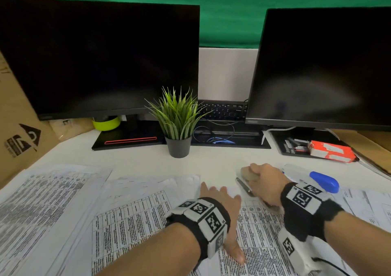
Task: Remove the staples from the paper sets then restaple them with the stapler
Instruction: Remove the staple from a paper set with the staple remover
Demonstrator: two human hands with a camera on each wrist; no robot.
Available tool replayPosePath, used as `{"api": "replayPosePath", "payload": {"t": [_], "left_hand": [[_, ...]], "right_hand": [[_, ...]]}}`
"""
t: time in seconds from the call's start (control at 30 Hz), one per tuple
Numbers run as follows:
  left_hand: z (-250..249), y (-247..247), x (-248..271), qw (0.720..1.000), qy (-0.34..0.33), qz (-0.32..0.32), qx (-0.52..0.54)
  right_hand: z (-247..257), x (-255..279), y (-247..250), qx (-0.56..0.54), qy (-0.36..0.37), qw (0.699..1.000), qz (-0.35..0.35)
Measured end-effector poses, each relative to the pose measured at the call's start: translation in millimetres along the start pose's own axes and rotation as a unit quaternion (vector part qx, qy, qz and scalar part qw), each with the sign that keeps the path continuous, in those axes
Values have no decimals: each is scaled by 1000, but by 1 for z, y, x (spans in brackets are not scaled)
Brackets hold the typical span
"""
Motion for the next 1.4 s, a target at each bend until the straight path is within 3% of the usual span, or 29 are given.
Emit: {"api": "replayPosePath", "payload": {"t": [0.23,0.77,1.03,1.13,1.27,1.4], "left_hand": [[-1,2,2,1000,6,13,-5],[-5,6,9,1000,-1,15,1],[-6,8,16,1000,-12,15,19],[-6,8,15,1000,-10,13,17],[-4,6,16,999,-17,25,27],[-8,10,20,999,-24,37,14]], "right_hand": [[-13,36,-5,35,17,999,36],[13,7,-6,-7,-78,997,-4],[25,6,11,15,-17,1000,-11],[7,22,15,-17,11,1000,-12],[-18,44,7,44,28,998,19],[-29,46,-7,35,28,999,24]]}}
Point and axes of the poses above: each hand's wrist, its own x-axis away from the middle knuckle, its own y-axis out of the back of the hand, z = x × y, the point moved 4 cm from there along -x, towards the middle knuckle, and after that the axes turned 5 degrees about z, right-handed, at the moved point
